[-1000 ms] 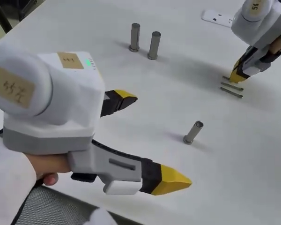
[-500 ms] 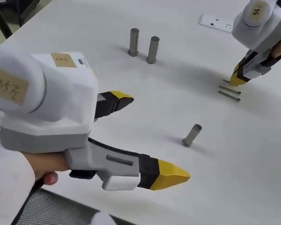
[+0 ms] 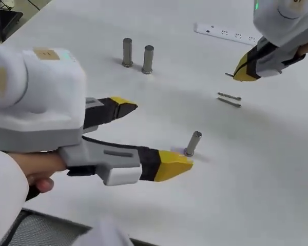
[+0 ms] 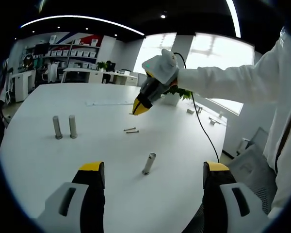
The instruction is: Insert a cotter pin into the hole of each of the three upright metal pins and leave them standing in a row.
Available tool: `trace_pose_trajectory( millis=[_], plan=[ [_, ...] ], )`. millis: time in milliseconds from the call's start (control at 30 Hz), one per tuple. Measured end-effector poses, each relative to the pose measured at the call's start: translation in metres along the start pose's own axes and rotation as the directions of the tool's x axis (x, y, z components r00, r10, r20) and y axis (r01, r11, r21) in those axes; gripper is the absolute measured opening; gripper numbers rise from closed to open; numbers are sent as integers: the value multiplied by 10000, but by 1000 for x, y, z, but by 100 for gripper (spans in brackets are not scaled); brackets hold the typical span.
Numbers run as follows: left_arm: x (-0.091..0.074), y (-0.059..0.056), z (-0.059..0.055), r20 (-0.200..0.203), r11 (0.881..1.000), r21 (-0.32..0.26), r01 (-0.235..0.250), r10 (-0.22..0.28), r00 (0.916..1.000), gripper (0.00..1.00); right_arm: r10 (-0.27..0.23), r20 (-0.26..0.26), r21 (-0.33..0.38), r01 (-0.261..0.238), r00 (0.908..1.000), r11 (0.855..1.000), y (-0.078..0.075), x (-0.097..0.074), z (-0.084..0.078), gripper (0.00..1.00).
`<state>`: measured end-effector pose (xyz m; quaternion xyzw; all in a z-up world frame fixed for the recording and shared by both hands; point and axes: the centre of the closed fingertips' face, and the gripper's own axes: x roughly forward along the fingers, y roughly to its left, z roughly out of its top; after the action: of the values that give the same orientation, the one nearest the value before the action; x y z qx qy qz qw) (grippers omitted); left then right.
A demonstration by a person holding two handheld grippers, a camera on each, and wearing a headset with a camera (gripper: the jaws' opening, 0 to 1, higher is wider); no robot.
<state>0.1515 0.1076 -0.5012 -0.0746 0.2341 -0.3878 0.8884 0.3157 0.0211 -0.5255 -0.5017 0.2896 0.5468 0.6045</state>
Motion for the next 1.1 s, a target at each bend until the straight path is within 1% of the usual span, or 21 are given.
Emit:
trace_pose_trajectory(
  millis=[33, 67, 100, 133, 167, 300, 400, 500, 567, 600, 633, 700, 767, 833, 867, 1000, 1033, 1100],
  plan=[
    [0, 1, 2, 71, 10000, -83, 15, -14, 10000, 79, -65, 93, -63, 65, 9999, 10000, 3, -3, 4, 0],
    [0, 3, 6, 233, 9997, -233, 13, -8, 9997, 78, -225, 335, -260, 234, 9992, 9994, 6, -8, 11, 0],
    [-1, 4, 9, 301, 9992, -395, 4, 8, 9995, 76, -295, 481, -299, 310, 9984, 9991, 9, -11, 16, 0],
    [0, 5, 12, 409, 9977, -675, -5, 33, 9992, 74, -344, 664, -377, 369, 9972, 9986, 10, -13, 20, 0],
    [-1, 6, 16, 521, 9963, -861, 72, -27, 9986, 72, -495, 866, -479, 538, 9950, 9974, 11, -17, 26, 0],
    [1, 10, 28, 676, 9952, -974, 97, -31, 9977, 68, -883, 1411, -855, 1010, 9861, 9912, 25, -33, 43, 0],
    [4, 11, 37, 791, 9909, -1308, 326, -223, 9966, 63, -1070, 1712, -951, 1245, 9794, 9876, 34, -43, 52, 0],
    [8, 9, 45, 927, 9885, -1419, 531, -401, 9949, 56, -1326, 1976, -1160, 1575, 9713, 9807, 44, -51, 61, 0],
    [12, 8, 50, 988, 9864, -1513, 641, -494, 9939, 53, -1430, 2110, -1248, 1717, 9670, 9772, 51, -57, 65, 0],
    [13, 8, 51, 983, 9854, -1561, 676, -526, 9938, 52, -1485, 2163, -1289, 1789, 9650, 9754, 52, -57, 66, 0],
    [16, 7, 53, 965, 9837, -1633, 748, -596, 9935, 51, -1545, 2211, -1336, 1868, 9629, 9733, 56, -60, 68, 0],
    [19, 5, 56, 980, 9829, -1636, 840, -685, 9928, 47, -1622, 2320, -1363, 1972, 9591, 9708, 61, -64, 71, 0],
    [22, 1, 58, 938, 9813, -1653, 983, -836, 9921, 42, -1709, 2404, -1378, 2078, 9555, 9684, 62, -65, 72, 0],
    [26, -2, 61, 907, 9808, -1618, 1087, -949, 9913, 38, -1815, 2483, -1441, 2216, 9515, 9644, 70, -68, 74, 0],
    [27, -4, 62, 919, 9806, -1585, 1153, -1016, 9906, 35, -1823, 2501, -1418, 2223, 9509, 9646, 70, -68, 74, 0],
    [33, -13, 66, 910, 9777, -1550, 1416, -1286, 9875, 25, -1915, 2659, -1333, 2328, 9448, 9634, 79, -70, 77, 0],
    [34, -13, 66, 891, 9771, -1558, 1448, -1321, 9872, 23, -1932, 2703, -1323, 2351, 9432, 9629, 82, -71, 78, 0],
    [38, -15, 66, 818, 9733, -1677, 1569, -1449, 9861, 22, -1943, 2739, -1336, 2373, 9419, 9622, 88, -71, 79, 0]
  ],
)
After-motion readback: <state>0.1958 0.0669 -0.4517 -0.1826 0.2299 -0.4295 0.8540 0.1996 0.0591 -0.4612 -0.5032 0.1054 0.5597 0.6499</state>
